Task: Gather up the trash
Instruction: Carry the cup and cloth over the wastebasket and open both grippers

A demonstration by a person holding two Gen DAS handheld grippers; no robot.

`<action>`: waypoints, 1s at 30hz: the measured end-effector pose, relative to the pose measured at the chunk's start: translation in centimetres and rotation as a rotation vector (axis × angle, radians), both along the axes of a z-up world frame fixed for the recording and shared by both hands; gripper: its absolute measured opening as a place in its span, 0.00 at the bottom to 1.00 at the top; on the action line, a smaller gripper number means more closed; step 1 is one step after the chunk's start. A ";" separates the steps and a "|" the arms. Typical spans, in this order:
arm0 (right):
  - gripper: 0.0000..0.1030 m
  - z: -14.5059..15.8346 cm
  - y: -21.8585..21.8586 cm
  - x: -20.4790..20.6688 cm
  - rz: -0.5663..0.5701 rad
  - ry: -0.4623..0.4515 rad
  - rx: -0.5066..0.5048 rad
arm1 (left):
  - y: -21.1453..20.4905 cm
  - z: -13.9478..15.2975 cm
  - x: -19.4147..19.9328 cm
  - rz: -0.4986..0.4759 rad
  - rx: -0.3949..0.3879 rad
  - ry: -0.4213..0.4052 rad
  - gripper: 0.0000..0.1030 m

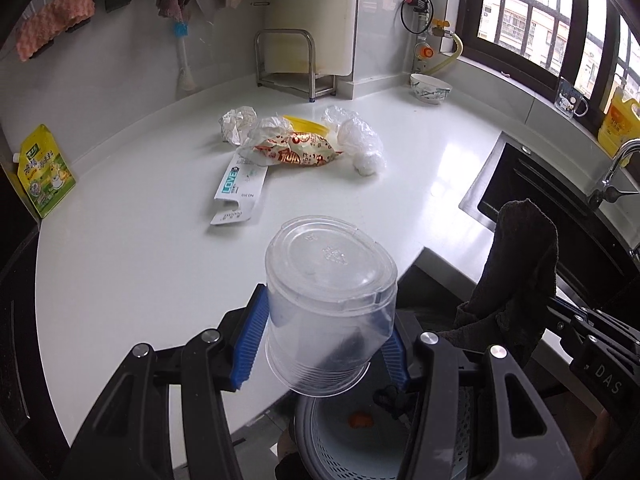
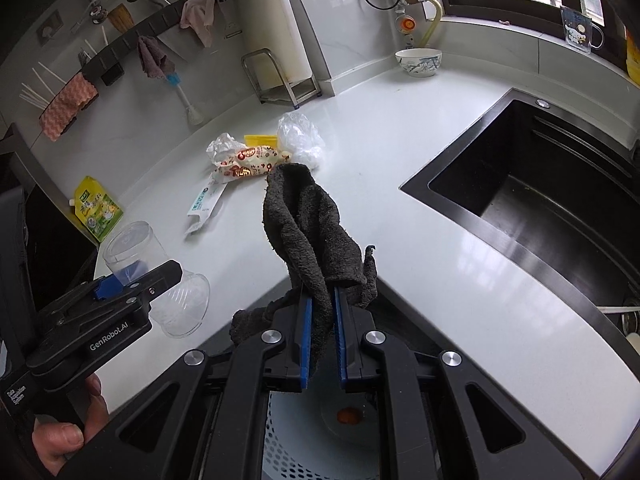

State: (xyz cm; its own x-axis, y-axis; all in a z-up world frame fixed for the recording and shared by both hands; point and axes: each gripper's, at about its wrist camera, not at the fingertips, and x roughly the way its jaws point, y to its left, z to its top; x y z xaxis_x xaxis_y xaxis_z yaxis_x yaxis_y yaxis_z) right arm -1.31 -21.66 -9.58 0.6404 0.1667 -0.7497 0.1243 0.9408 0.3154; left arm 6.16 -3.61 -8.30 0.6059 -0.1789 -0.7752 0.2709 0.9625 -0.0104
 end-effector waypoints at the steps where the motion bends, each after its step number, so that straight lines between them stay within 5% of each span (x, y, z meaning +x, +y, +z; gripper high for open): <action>1: 0.10 -0.3 -0.1 -0.6 0.007 0.009 -0.001 | -0.1 -0.3 -0.6 0.000 0.003 0.009 0.50; 17: 0.10 -6.6 -0.3 -4.9 0.086 0.164 0.009 | -2.2 -6.7 -7.0 0.005 0.052 0.181 0.50; 30: 0.10 -8.4 0.1 -5.4 0.128 0.203 0.013 | -2.1 -7.8 -7.4 0.046 0.037 0.198 0.53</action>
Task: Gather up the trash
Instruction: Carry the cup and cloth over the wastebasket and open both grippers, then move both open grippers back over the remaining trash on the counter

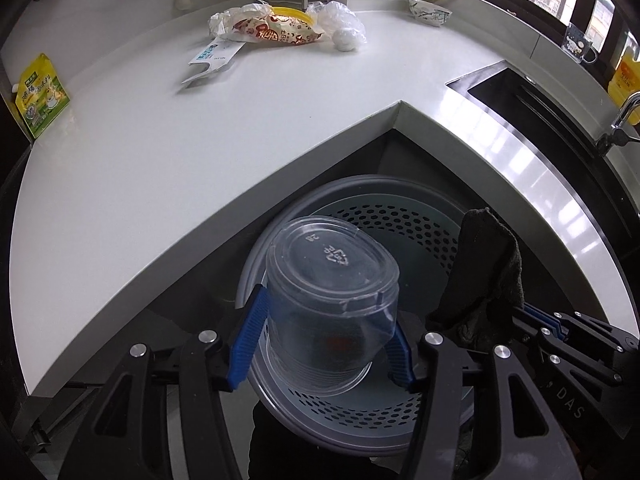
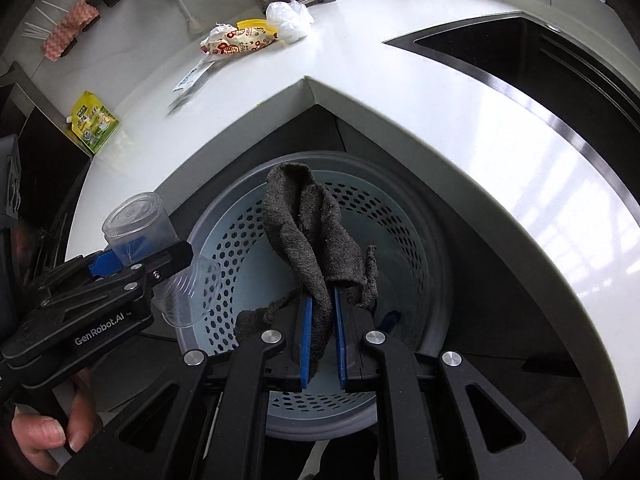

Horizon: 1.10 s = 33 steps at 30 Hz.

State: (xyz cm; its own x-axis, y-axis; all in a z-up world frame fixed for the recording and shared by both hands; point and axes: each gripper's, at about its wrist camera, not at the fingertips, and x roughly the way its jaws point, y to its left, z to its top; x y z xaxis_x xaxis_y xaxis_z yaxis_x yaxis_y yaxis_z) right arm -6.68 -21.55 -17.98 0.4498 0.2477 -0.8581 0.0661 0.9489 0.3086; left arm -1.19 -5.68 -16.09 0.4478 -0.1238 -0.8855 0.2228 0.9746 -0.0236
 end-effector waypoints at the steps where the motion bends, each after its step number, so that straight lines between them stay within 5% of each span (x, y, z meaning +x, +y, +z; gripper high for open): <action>1: 0.10 0.0 0.0 0.0 0.003 0.001 0.002 | 0.1 0.0 0.0 0.003 -0.004 0.002 0.55; 4: 0.14 0.0 0.0 0.1 0.011 0.013 0.017 | 0.3 0.1 -0.1 0.016 -0.021 0.011 0.72; 8: 0.31 0.6 0.0 -0.1 0.008 -0.008 0.008 | 0.4 0.3 -0.3 0.019 -0.013 0.005 0.72; 21: 0.33 1.4 -0.7 -0.6 0.010 -0.013 0.011 | 0.4 1.8 -0.5 0.031 -0.007 -0.016 0.72; 33: 0.38 4.4 -1.1 0.4 -0.010 -0.068 0.028 | 1.8 6.1 0.6 0.052 -0.003 -0.102 0.75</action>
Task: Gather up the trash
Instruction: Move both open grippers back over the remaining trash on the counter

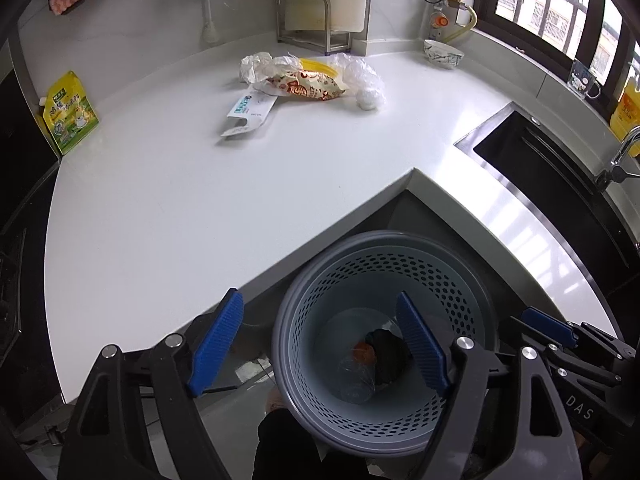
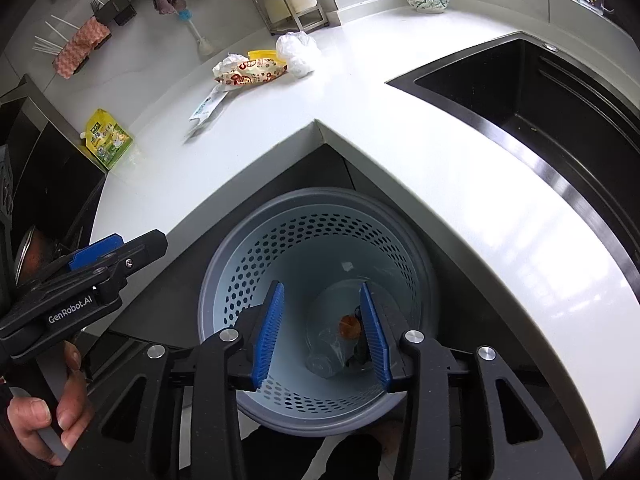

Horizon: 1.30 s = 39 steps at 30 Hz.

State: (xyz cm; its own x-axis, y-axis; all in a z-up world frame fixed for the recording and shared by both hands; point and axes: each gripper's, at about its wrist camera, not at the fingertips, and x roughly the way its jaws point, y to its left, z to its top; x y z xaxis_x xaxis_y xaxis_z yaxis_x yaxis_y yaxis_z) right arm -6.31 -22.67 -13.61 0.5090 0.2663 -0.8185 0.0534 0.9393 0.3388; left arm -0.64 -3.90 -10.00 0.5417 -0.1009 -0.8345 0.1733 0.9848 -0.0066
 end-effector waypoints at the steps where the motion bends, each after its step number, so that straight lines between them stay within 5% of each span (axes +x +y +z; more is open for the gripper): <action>1: 0.40 0.3 0.0 0.2 -0.004 -0.008 0.003 | 0.2 0.5 0.2 0.002 0.001 -0.009 0.75; 21: 0.49 5.6 2.7 7.9 -0.038 -0.129 -0.003 | 6.4 5.9 7.6 0.055 -0.008 -0.121 0.81; 39: 0.54 5.0 3.2 18.3 -0.119 -0.130 -0.053 | 7.1 3.9 18.9 -0.028 -0.035 -0.106 0.85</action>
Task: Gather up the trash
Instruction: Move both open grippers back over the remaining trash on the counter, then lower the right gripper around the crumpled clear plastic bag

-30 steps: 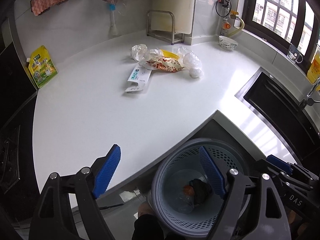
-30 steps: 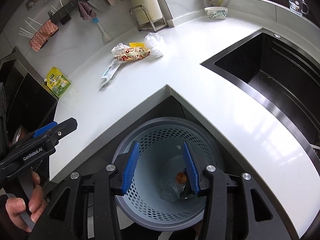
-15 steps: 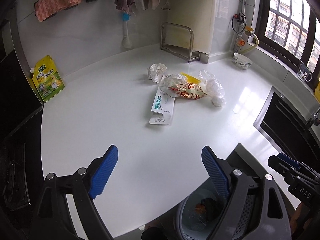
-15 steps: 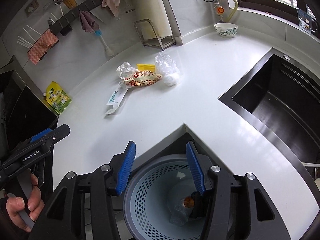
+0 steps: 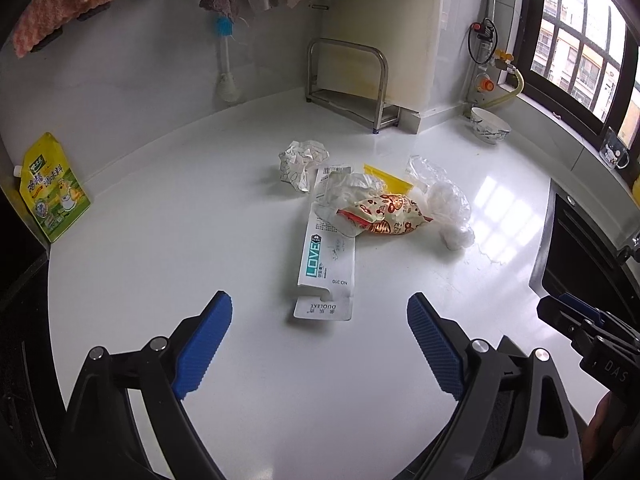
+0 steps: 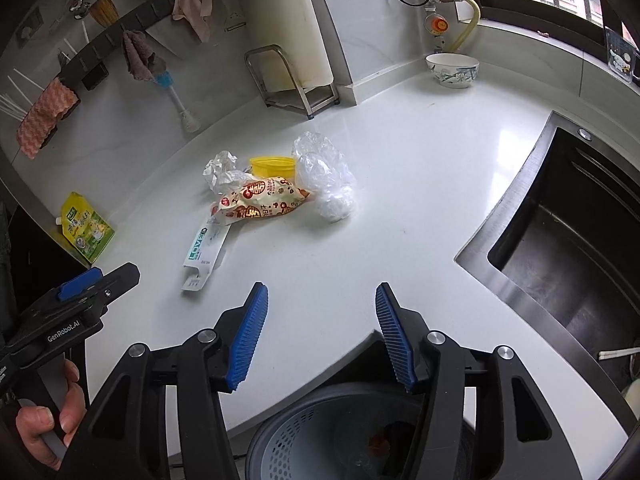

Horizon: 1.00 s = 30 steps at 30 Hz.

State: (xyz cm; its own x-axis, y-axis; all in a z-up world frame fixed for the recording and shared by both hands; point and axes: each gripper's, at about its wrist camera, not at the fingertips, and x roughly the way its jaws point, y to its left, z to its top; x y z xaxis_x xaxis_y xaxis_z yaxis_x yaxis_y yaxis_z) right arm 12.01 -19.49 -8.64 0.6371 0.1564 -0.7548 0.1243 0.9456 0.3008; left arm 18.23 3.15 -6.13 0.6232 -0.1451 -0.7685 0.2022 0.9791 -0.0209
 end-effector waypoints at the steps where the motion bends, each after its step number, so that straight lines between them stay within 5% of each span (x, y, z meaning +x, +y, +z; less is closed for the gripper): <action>1: 0.55 -0.1 0.0 0.6 -0.003 -0.001 -0.006 | -0.1 -0.2 0.5 -0.007 0.004 0.003 0.85; 14: 0.59 -2.7 0.2 8.8 0.017 -0.007 -0.067 | -1.5 -4.9 6.5 -0.076 0.026 0.079 0.85; 30: 0.63 -6.4 0.1 14.8 0.058 0.007 -0.111 | -2.3 -7.4 9.1 -0.091 0.005 0.089 0.85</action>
